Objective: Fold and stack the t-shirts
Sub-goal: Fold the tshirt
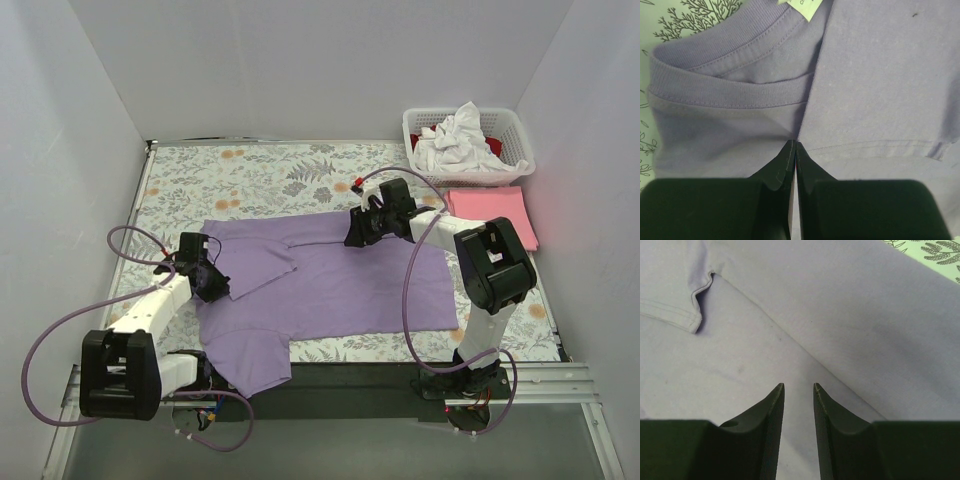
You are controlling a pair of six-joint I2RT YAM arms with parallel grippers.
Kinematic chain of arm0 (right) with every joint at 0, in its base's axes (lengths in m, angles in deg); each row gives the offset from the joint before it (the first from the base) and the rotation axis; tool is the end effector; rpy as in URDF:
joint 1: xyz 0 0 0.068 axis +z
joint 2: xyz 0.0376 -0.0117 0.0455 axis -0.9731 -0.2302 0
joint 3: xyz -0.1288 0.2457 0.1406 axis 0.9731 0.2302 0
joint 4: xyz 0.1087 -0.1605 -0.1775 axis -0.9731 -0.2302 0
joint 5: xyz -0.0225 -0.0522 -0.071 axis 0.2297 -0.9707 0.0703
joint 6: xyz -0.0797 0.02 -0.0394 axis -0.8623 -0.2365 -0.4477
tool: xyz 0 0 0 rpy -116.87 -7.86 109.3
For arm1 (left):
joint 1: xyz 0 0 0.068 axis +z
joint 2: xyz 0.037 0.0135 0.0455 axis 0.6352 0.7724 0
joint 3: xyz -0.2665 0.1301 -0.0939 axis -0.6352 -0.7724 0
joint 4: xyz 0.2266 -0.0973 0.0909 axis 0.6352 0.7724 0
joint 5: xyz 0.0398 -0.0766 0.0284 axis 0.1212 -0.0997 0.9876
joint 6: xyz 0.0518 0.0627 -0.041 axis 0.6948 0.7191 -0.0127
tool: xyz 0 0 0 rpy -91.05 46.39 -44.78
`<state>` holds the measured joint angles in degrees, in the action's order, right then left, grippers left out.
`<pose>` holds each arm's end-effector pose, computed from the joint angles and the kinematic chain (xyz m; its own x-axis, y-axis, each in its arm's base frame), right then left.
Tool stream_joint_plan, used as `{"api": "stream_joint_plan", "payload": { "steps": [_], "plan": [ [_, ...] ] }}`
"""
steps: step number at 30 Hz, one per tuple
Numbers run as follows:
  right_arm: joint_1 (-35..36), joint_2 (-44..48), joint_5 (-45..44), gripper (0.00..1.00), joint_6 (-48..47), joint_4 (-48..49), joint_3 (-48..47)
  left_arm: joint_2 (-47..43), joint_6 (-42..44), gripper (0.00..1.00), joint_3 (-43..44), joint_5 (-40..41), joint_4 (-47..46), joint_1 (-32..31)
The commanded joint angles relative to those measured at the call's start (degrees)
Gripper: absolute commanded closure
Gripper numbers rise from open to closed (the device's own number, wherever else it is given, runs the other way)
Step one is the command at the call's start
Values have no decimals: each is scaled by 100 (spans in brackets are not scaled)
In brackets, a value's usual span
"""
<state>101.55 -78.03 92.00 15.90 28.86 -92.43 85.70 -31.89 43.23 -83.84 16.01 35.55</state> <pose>0.3724 0.2157 0.1799 -0.6459 -0.2556 -0.7193 -0.6602 0.6601 0.3583 0.2000 -0.0114 0.1576 -0.1458 -0.9874 -0.0611 -0.9120 0.1580 -0.3785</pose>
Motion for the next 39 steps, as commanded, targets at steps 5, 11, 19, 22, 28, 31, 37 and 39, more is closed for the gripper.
{"api": "stream_joint_plan", "payload": {
  "steps": [5,11,19,22,28,31,37,39],
  "plan": [
    [-69,273,60,64,-30,199,69,-262,-41,100,168,208,385,-16],
    [-122,343,-45,64,-39,199,105,-279,-85,100,71,243,411,-16],
    [-481,527,-642,63,-13,182,78,-393,-287,92,106,568,482,-16],
    [-946,606,-739,63,214,191,26,-604,-402,78,246,814,412,-16],
    [-1886,273,-441,63,760,208,-352,-26,-183,46,800,1377,-360,194],
    [-2177,-25,-292,63,1059,217,-519,694,-24,44,1229,1421,-888,501],
    [-2354,-483,-195,64,1244,243,-730,2197,55,47,2240,1378,-1469,933],
    [-2381,-588,-203,64,1261,243,-765,2655,90,48,2487,1229,-1592,977]
  ]
}}
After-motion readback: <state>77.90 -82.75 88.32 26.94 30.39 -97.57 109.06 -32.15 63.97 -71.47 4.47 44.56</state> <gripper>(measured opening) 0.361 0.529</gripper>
